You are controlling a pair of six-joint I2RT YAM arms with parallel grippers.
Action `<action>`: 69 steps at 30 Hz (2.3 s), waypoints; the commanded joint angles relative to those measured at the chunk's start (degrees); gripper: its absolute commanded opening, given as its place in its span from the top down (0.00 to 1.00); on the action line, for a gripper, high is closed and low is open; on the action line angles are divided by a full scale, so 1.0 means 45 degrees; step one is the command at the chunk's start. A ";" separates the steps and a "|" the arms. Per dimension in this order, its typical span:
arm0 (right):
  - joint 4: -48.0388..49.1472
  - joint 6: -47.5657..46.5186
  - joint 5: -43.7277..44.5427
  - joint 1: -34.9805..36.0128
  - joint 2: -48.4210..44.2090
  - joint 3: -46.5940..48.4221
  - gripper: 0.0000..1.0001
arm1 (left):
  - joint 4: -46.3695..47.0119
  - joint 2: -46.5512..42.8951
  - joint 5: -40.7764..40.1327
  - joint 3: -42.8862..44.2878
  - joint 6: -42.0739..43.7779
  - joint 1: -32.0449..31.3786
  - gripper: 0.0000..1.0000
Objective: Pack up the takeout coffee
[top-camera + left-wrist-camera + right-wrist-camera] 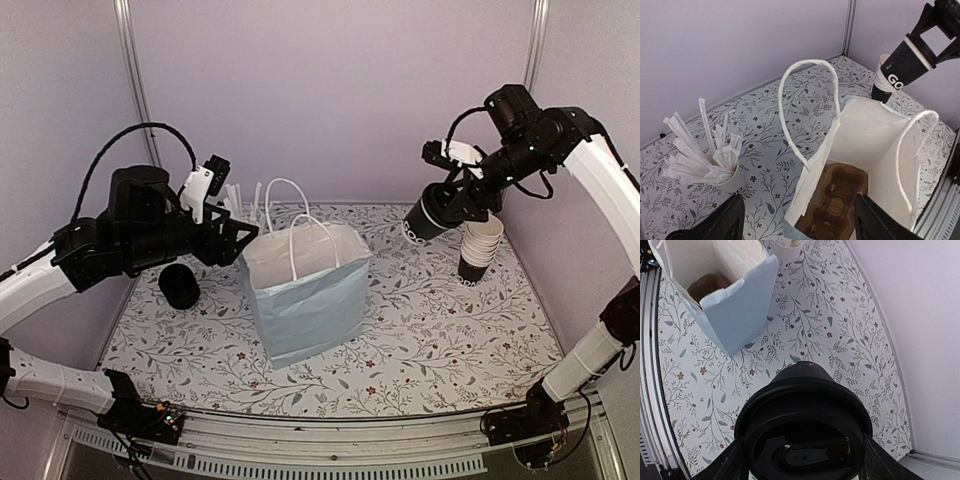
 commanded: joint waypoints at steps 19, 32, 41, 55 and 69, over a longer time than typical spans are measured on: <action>0.3863 0.0871 -0.1469 0.4139 0.0807 0.2322 0.55 | -0.0416 0.2875 0.3561 0.1593 -0.0143 0.1616 0.41; 0.3439 0.0368 -0.0337 0.5594 0.0763 0.0872 0.56 | 0.1096 0.2596 0.5242 0.0658 -0.0514 0.1624 0.68; 0.2932 -0.0054 0.0236 0.6106 0.0589 0.0469 0.57 | 0.1097 0.2927 0.5575 0.0757 -0.0480 0.1609 0.89; 0.2487 -0.0551 0.1187 0.7002 0.0294 -0.0078 0.57 | -0.0180 0.1992 0.3398 0.1663 -0.0218 0.1638 0.36; 0.2253 -0.0736 0.1873 0.7481 0.0287 -0.0260 0.57 | -0.0135 0.3731 0.6654 0.2215 0.0226 0.1643 0.65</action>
